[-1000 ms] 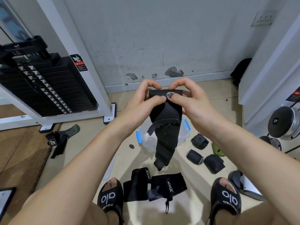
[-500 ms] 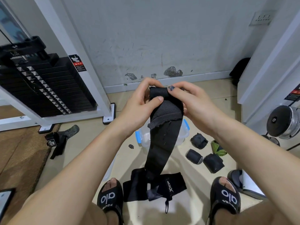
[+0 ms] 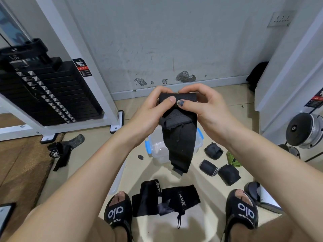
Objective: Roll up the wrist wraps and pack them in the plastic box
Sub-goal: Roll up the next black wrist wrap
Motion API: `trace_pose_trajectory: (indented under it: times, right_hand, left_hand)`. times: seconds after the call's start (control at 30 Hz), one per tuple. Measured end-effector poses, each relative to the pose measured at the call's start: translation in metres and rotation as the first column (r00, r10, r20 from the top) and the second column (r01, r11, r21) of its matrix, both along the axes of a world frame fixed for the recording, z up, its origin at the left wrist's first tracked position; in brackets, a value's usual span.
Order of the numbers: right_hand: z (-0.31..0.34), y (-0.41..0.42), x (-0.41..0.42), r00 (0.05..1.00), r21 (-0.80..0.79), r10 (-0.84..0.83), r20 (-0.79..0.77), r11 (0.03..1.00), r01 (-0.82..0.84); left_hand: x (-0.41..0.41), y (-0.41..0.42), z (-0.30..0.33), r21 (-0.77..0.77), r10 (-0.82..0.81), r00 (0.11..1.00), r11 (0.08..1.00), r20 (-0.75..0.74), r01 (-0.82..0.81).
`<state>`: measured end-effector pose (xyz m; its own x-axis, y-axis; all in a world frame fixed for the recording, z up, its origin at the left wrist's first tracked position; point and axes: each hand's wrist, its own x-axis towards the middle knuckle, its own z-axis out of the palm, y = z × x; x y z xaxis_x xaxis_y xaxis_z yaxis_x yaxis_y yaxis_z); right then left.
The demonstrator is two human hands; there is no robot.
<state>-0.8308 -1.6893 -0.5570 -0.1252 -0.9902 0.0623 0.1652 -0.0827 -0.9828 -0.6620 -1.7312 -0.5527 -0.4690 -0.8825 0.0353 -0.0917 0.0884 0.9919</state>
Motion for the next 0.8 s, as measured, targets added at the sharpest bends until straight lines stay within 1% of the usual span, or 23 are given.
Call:
trace_pose_trajectory:
  times: [0.07, 0.17, 0.23, 0.43, 0.5, 0.57, 0.63, 0.73, 0.8]
  right_hand:
    - [0.0024, 0.0006, -0.0023, 1.000, 0.058, 0.012, -0.018, 0.998, -0.011]
    - [0.0048, 0.0036, -0.0034, 0.996, 0.184, 0.082, -0.035, 0.980, -0.074]
    - [0.0028, 0.0040, -0.0020, 0.996, 0.204, 0.081, -0.046, 0.977, -0.070]
    - [0.0009, -0.0005, -0.0018, 0.999, 0.115, 0.005, -0.042, 0.993, 0.000]
    - [-0.0011, -0.0009, -0.0027, 0.998, 0.083, -0.014, -0.054, 0.996, 0.019]
    - [-0.0026, -0.0015, -0.0037, 0.997, 0.069, -0.035, -0.070, 0.997, 0.040]
    - [-0.0034, -0.0025, -0.0051, 0.997, 0.066, -0.053, -0.063, 0.996, 0.057]
    - [-0.0026, -0.0030, -0.0054, 0.997, 0.059, -0.066, -0.050, 0.996, 0.069]
    - [-0.0015, -0.0022, -0.0048, 0.997, 0.054, -0.063, -0.041, 0.996, 0.066]
  left_hand:
    - [0.0016, -0.0019, 0.0001, 0.000, -0.037, 0.998, 0.999, -0.043, 0.037]
    - [0.0038, -0.0027, -0.0003, 0.005, -0.055, 0.996, 0.998, -0.064, 0.055]
    - [0.0032, -0.0021, -0.0005, 0.014, -0.055, 0.995, 0.998, -0.084, 0.056]
    - [0.0012, -0.0001, -0.0006, -0.003, -0.031, 0.998, 1.000, -0.053, 0.030]
    - [0.0010, 0.0001, 0.0008, 0.070, -0.010, 0.997, 0.997, -0.072, 0.015]
    - [0.0020, 0.0004, 0.0025, 0.173, 0.015, 0.990, 0.985, -0.138, 0.009]
    - [0.0033, 0.0006, 0.0033, 0.219, 0.021, 0.985, 0.976, -0.172, 0.017]
    - [0.0037, 0.0022, -0.0010, 0.185, 0.002, 0.982, 0.982, -0.187, 0.033]
    - [0.0036, 0.0045, -0.0033, 0.078, 0.027, 0.995, 0.997, -0.095, -0.020]
